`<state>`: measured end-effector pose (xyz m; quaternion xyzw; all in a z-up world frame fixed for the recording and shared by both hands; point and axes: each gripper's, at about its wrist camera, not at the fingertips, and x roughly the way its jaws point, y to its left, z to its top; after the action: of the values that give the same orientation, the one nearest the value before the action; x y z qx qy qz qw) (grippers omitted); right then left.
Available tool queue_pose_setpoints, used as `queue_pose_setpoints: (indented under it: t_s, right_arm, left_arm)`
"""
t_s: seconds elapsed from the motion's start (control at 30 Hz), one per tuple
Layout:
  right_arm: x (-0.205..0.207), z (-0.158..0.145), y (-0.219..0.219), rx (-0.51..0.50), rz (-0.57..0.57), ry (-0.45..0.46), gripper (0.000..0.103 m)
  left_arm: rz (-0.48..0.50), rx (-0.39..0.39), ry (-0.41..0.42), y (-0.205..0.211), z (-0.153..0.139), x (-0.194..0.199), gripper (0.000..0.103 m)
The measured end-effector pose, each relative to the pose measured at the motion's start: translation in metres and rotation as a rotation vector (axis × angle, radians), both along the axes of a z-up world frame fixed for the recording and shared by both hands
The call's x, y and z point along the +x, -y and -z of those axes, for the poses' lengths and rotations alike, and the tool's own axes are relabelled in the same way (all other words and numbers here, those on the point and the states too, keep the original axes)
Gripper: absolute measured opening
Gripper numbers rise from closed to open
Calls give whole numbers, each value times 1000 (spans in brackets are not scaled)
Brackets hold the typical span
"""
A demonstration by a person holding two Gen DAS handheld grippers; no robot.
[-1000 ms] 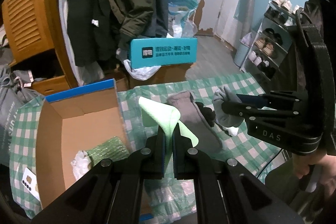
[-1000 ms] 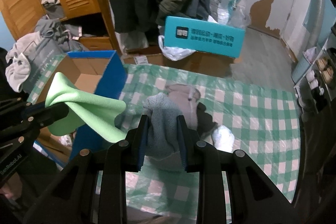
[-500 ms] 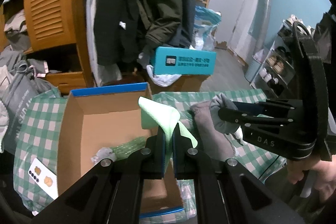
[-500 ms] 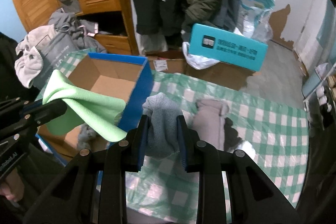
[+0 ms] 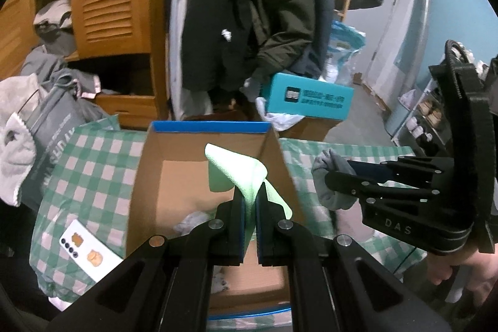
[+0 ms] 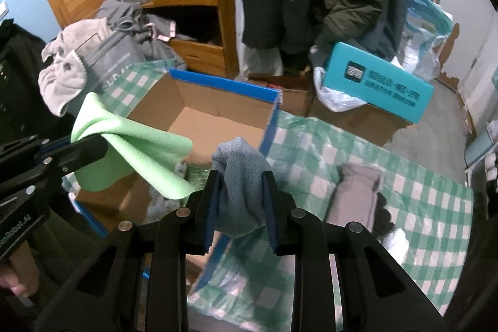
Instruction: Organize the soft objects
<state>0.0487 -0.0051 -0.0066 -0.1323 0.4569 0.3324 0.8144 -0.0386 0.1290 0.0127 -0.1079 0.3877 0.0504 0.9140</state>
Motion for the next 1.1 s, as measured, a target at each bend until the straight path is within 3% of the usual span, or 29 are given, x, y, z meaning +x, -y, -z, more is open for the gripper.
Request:
queue_pose_setpoints:
  t_s: [0.67, 0.77, 0.83, 0.9, 1.1]
  right_arm:
    - [-8, 21, -53, -32, -77, -48, 27]
    - [-7, 22, -54, -27, -84, -62, 33]
    - [-6, 23, -54, -23, -80, -68, 42]
    - [-5, 23, -52, -19, -71, -67, 45]
    - [1, 23, -41, -16, -30, -59, 50]
  left_arm:
    - [-93, 15, -88, -36, 29, 0, 6]
    - [-100, 15, -108, -37, 33, 2, 14]
    - [-114, 29, -112, -37, 34, 3, 30]
    - [-127, 45, -103, -37, 34, 3, 36]
    - [-122, 30, -87, -35, 32, 3, 38]
